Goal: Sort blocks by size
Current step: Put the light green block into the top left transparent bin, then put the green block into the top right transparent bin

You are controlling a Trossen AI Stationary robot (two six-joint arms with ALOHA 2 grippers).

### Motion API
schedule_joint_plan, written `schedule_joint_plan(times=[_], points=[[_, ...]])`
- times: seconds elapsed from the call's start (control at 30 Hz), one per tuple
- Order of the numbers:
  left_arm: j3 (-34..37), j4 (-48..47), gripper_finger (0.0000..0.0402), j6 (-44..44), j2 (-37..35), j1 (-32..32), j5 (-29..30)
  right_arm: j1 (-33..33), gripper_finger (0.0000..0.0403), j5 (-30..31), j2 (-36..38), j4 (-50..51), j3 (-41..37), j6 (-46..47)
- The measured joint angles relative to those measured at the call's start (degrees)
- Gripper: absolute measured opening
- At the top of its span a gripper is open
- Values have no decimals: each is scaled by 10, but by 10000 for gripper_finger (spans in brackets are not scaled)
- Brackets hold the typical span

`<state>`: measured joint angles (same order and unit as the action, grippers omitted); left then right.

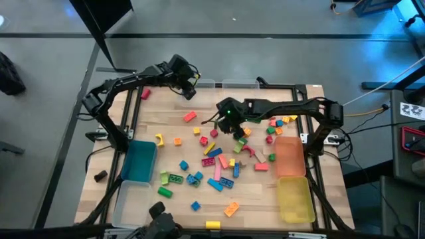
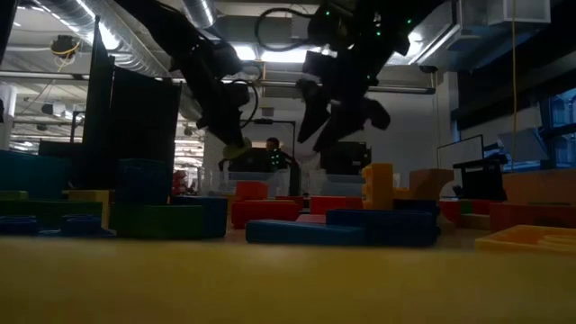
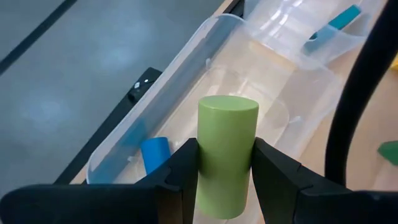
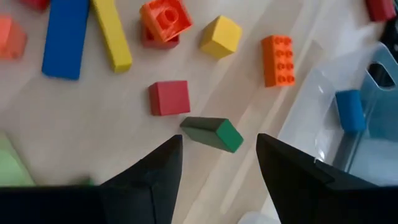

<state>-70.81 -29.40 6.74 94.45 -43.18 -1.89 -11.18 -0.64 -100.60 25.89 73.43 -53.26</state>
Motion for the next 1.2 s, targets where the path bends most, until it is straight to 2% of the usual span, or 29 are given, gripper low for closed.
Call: schedule_joint_plan(times=[0.3,0.4,0.53,0.87,1.2], points=[[0,1,114,0,31,-2,11,0,207,-4,-7,-12,0,-108],[0,5,114,30,40,-2,12,0,207,-5,-7,-24,0,-114],[1,4,116,25,45,-2,12,0,207,-5,-6,-22,0,-113],[1,10,206,4,45,-1,25,0,207,-5,-7,-22,0,-131],[0,18,208,7,44,0,25,-1,207,-4,-28,-27,0,-197]])
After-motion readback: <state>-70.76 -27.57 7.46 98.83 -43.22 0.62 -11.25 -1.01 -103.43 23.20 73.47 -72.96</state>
